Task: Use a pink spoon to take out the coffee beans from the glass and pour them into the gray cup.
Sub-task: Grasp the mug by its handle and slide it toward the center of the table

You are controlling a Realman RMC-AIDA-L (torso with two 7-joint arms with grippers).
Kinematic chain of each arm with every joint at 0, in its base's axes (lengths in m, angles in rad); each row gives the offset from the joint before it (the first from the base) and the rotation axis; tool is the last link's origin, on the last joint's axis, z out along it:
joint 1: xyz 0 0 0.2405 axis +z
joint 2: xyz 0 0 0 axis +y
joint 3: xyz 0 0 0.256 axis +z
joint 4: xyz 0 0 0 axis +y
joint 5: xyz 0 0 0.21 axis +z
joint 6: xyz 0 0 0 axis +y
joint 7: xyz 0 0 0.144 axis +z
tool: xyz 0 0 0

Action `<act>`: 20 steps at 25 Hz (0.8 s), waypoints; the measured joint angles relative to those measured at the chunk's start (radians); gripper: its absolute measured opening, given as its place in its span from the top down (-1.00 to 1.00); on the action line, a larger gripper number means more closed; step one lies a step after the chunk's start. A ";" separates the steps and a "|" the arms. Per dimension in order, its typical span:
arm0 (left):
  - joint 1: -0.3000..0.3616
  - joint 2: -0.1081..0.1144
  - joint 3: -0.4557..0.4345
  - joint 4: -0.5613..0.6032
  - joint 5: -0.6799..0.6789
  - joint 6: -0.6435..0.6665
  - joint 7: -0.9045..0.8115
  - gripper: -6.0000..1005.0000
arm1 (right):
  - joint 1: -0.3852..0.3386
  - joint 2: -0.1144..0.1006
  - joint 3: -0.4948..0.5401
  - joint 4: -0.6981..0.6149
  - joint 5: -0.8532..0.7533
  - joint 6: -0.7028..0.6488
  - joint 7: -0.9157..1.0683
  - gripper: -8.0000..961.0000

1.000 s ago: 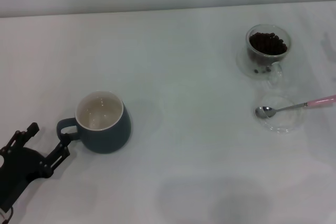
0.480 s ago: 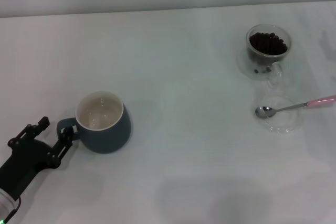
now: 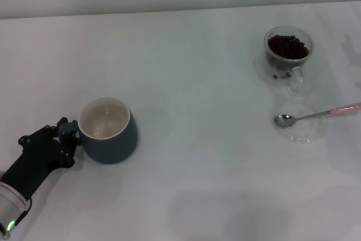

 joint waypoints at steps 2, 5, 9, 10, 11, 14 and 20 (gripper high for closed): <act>-0.004 0.000 0.000 0.000 -0.001 0.001 0.001 0.24 | -0.001 0.000 0.000 -0.003 0.000 0.000 0.000 -0.78; -0.013 -0.001 0.000 -0.001 -0.004 0.004 0.001 0.51 | -0.002 0.000 0.000 -0.004 0.000 0.000 0.000 -0.78; -0.021 -0.002 -0.002 -0.013 -0.015 0.028 0.006 0.74 | -0.002 -0.001 0.000 -0.004 0.000 0.000 0.000 -0.78; -0.021 -0.002 -0.002 -0.017 -0.015 0.032 0.009 0.74 | -0.003 -0.001 0.000 -0.004 0.000 0.000 0.000 -0.78; -0.021 -0.002 -0.002 -0.021 -0.015 0.036 0.015 0.74 | -0.003 -0.001 0.000 -0.004 0.000 0.000 0.000 -0.78; -0.022 -0.003 -0.002 -0.036 -0.014 0.050 0.024 0.75 | -0.003 -0.001 0.000 -0.004 0.000 0.000 0.000 -0.78; -0.033 -0.003 0.005 -0.062 -0.007 0.064 0.025 0.76 | -0.003 -0.002 0.000 -0.004 0.000 0.000 0.000 -0.78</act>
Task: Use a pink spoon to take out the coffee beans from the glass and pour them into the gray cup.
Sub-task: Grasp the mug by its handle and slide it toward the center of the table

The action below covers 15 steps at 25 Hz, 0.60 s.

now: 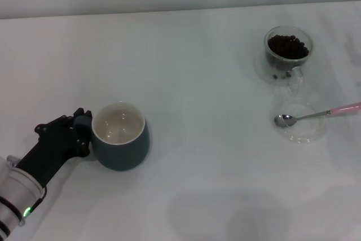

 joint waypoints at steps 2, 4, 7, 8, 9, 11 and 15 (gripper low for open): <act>-0.005 0.000 0.005 -0.009 0.002 0.002 0.000 0.76 | 0.000 0.000 0.000 0.000 0.000 0.000 0.000 -0.78; -0.006 0.000 0.011 -0.027 0.005 0.011 0.000 0.76 | 0.002 0.000 0.000 0.000 0.000 0.000 0.000 -0.77; -0.014 -0.002 0.018 -0.055 0.007 0.048 0.000 0.76 | 0.003 0.000 0.000 -0.001 0.000 0.003 0.000 -0.77; -0.019 -0.002 0.019 -0.062 0.007 0.061 0.000 0.76 | 0.003 0.000 0.000 -0.001 0.000 0.005 0.000 -0.77; -0.023 -0.003 0.020 -0.068 0.007 0.071 0.000 0.76 | 0.003 0.000 0.000 -0.001 0.000 0.006 0.000 -0.77; -0.032 -0.005 0.022 -0.083 0.007 0.091 -0.001 0.76 | 0.003 0.000 0.000 -0.001 0.000 0.006 0.000 -0.77; -0.054 -0.007 0.031 -0.104 0.007 0.105 -0.001 0.76 | 0.003 0.000 0.000 -0.002 0.000 0.006 0.000 -0.77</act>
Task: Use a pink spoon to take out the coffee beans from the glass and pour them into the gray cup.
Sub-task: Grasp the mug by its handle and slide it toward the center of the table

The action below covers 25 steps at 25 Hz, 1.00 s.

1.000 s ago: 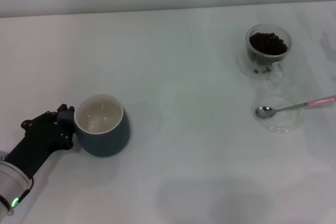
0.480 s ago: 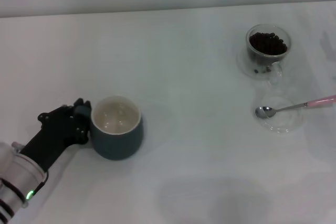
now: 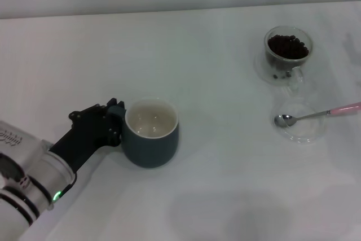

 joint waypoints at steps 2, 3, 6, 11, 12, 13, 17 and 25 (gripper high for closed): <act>-0.012 -0.001 0.004 -0.005 0.000 0.014 -0.001 0.76 | 0.000 0.000 0.000 0.000 0.000 -0.001 0.000 -0.77; -0.017 -0.002 0.007 -0.008 0.000 0.022 -0.001 0.76 | 0.000 0.000 0.000 0.000 0.000 -0.001 0.000 -0.77; -0.028 -0.003 0.016 -0.023 0.000 0.039 -0.001 0.76 | 0.000 0.000 0.000 0.000 0.000 -0.002 0.000 -0.77; -0.056 -0.005 0.034 -0.027 0.000 0.057 -0.001 0.76 | 0.000 0.000 0.000 0.003 0.000 -0.001 0.000 -0.77; -0.060 -0.005 0.036 -0.027 0.000 0.062 -0.001 0.76 | 0.000 0.001 0.000 0.005 0.000 -0.001 0.000 -0.77; -0.066 -0.005 0.039 -0.027 0.000 0.069 -0.001 0.76 | 0.000 0.001 0.000 0.006 0.000 0.000 0.000 -0.77; -0.078 -0.005 0.046 -0.027 0.000 0.092 -0.001 0.76 | 0.000 0.002 0.000 0.009 0.000 0.000 0.000 -0.76; -0.075 -0.002 0.068 -0.023 0.000 0.094 -0.001 0.76 | 0.000 0.002 -0.002 0.009 0.000 0.003 0.000 -0.76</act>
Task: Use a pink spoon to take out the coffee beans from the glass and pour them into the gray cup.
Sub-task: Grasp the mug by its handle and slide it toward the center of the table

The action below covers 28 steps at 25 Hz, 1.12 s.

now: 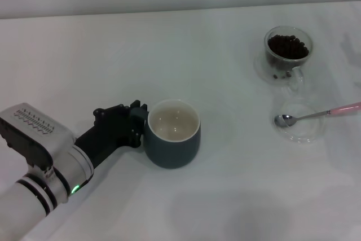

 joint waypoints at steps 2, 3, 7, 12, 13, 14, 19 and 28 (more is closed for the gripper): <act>0.002 0.000 0.009 0.002 0.000 0.000 0.000 0.76 | 0.000 0.000 0.000 0.000 0.000 0.000 0.000 -0.76; 0.004 0.001 0.014 0.002 0.000 0.000 0.000 0.76 | 0.000 0.000 0.000 0.000 0.000 0.000 0.000 -0.76; 0.007 0.002 0.024 0.004 0.000 0.000 0.000 0.77 | 0.000 0.000 0.002 -0.003 0.000 0.002 0.000 -0.76; 0.015 0.003 0.024 0.005 0.000 0.000 -0.001 0.53 | 0.000 0.000 0.002 -0.004 0.000 0.003 0.000 -0.76; 0.017 0.004 0.024 0.005 0.000 0.000 -0.001 0.48 | 0.000 0.000 0.002 -0.004 0.000 0.003 0.000 -0.76; 0.020 0.004 0.024 0.005 0.000 0.000 -0.001 0.41 | -0.001 0.000 0.002 -0.004 0.000 0.004 0.000 -0.76; 0.042 0.005 0.015 0.003 -0.008 -0.012 -0.001 0.12 | -0.007 0.000 0.001 -0.002 0.000 0.007 0.000 -0.75; 0.093 0.007 0.003 -0.002 -0.013 -0.050 0.000 -0.22 | -0.013 0.000 0.002 0.000 0.000 0.028 0.001 -0.75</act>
